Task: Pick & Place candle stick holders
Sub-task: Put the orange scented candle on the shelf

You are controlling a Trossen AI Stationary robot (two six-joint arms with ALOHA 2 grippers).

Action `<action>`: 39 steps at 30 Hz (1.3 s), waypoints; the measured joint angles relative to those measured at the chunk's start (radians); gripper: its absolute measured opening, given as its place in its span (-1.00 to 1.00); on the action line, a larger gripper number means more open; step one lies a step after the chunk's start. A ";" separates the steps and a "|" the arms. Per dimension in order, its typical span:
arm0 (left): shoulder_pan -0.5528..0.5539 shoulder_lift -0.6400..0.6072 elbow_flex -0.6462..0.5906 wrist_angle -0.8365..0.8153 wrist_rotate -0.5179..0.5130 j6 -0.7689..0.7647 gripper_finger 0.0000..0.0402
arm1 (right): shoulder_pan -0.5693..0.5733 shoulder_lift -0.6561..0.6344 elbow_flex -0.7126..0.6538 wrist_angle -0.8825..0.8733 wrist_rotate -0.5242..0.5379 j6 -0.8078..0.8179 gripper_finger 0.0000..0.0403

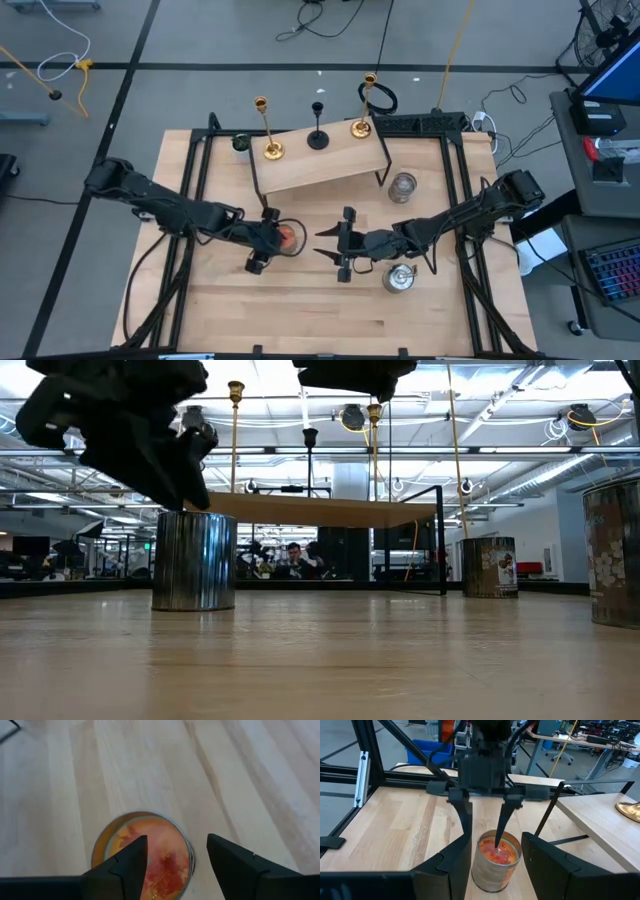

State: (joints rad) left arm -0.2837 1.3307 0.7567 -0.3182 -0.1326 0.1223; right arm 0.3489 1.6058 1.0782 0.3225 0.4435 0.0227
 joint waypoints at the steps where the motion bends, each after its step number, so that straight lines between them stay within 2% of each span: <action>1: 0.003 0.010 0.000 0.000 0.000 -0.001 0.02 | 0.000 0.000 0.000 0.000 0.000 0.000 -0.15; 10: 0.008 0.060 0.000 -0.027 -0.001 0.002 -0.29 | 0.000 0.000 0.000 -0.004 0.000 0.000 -0.15; 19: 0.009 0.058 0.000 -0.032 -0.040 -0.004 -0.93 | 0.000 0.000 0.000 -0.003 0.000 0.000 -0.15; 28: -0.016 0.018 0.022 -0.016 -0.063 -0.043 -0.96 | 0.000 0.000 0.000 -0.006 0.000 0.000 -0.15; 35: -0.067 -0.050 0.163 -0.033 -0.096 -0.052 -0.97 | 0.001 0.000 0.000 -0.018 0.000 0.000 -0.15; 39: -0.050 -0.081 0.262 -0.096 -0.104 -0.087 -0.97 | 0.010 0.000 0.000 -0.008 0.000 -0.005 -0.15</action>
State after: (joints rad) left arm -0.3341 1.2499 1.0187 -0.4138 -0.2362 0.0353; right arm 0.3593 1.6062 1.0782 0.3143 0.4435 0.0177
